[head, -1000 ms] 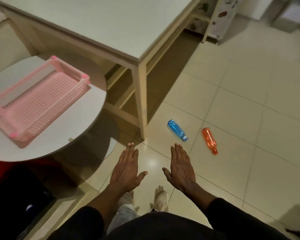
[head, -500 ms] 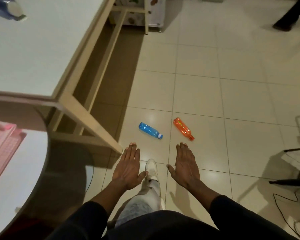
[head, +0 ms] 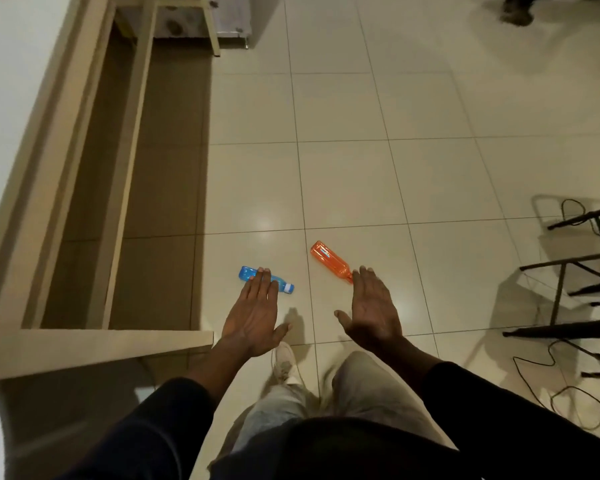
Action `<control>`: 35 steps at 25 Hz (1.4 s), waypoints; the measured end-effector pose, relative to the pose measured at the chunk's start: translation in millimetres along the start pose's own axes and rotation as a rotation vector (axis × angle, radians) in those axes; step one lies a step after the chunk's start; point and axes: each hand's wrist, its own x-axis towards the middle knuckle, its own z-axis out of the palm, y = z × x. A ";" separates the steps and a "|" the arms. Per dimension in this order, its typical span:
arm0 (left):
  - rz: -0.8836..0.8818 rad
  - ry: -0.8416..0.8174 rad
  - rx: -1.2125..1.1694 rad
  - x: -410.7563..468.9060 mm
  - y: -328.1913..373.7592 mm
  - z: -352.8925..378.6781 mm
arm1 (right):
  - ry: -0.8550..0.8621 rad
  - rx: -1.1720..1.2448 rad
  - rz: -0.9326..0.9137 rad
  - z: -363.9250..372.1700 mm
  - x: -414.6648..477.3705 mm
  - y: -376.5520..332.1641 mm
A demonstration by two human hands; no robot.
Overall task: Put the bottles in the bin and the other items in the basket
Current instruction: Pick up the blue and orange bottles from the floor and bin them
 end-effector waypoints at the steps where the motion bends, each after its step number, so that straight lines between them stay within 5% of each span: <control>1: -0.004 -0.009 -0.002 8.7 -3.7 -0.4 | 0.016 -0.001 -0.019 0.3 9.1 0.2; 11: -0.246 -0.153 -0.068 91.9 7.3 21.3 | -0.255 0.054 -0.142 28.1 127.0 47.3; 23: -0.520 -0.206 -0.399 229.0 44.7 121.7 | -0.310 -0.088 -0.235 112.5 296.4 132.3; 35: -0.869 -0.186 -0.542 376.6 -75.2 398.3 | -0.369 -0.232 -0.413 400.0 417.6 170.2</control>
